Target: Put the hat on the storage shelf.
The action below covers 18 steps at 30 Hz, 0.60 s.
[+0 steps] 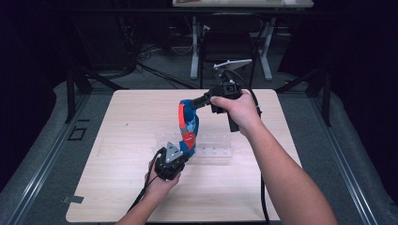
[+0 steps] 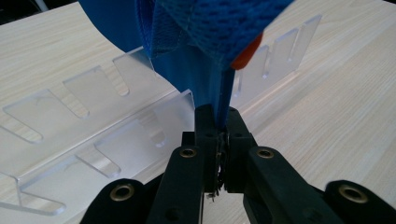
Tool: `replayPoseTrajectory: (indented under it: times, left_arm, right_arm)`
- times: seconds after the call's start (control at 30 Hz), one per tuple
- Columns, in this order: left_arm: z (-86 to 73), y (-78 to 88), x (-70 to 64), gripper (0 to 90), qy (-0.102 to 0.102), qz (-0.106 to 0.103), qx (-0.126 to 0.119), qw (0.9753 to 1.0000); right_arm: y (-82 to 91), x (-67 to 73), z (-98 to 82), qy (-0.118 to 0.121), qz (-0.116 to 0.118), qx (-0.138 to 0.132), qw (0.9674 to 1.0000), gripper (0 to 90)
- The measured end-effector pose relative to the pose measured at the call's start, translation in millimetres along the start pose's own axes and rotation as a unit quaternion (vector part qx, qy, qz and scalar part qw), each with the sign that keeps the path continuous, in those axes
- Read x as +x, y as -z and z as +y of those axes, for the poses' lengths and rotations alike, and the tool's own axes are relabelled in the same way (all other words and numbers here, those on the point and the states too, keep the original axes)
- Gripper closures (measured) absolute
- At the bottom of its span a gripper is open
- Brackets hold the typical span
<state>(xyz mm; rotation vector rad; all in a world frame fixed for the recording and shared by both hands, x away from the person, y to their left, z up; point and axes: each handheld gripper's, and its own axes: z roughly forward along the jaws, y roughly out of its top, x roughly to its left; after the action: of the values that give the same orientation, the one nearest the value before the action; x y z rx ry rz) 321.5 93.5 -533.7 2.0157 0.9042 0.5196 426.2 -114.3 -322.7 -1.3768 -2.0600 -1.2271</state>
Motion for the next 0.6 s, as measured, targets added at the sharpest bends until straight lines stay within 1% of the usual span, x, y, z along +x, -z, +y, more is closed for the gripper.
replayPoseTrajectory:
  times: [0.1,0.23,0.33,0.6]
  left_arm:
    - [-1.2,-0.5,0.6,87.8,0.003,-0.001,-0.001,1.0000]
    - [-3.6,-0.7,2.2,87.8,0.008,-0.005,-0.001,1.0000]
    - [-5.6,-0.6,2.6,87.7,0.011,-0.002,-0.005,0.9999]
    - [-6.6,1.2,3.3,87.7,0.012,-0.007,-0.003,0.9999]
  right_arm:
    - [2.9,-9.2,-3.6,-0.013,0.001,-0.008,0.9999,90.0]
    - [6.3,-19.3,-7.8,-0.020,-0.007,-0.008,0.9997,90.0]
    - [8.3,-23.6,-9.5,-0.025,-0.012,-0.008,0.9996,90.0]
    - [11.3,-32.3,-14.5,-0.032,-0.024,-0.011,0.9991,90.0]
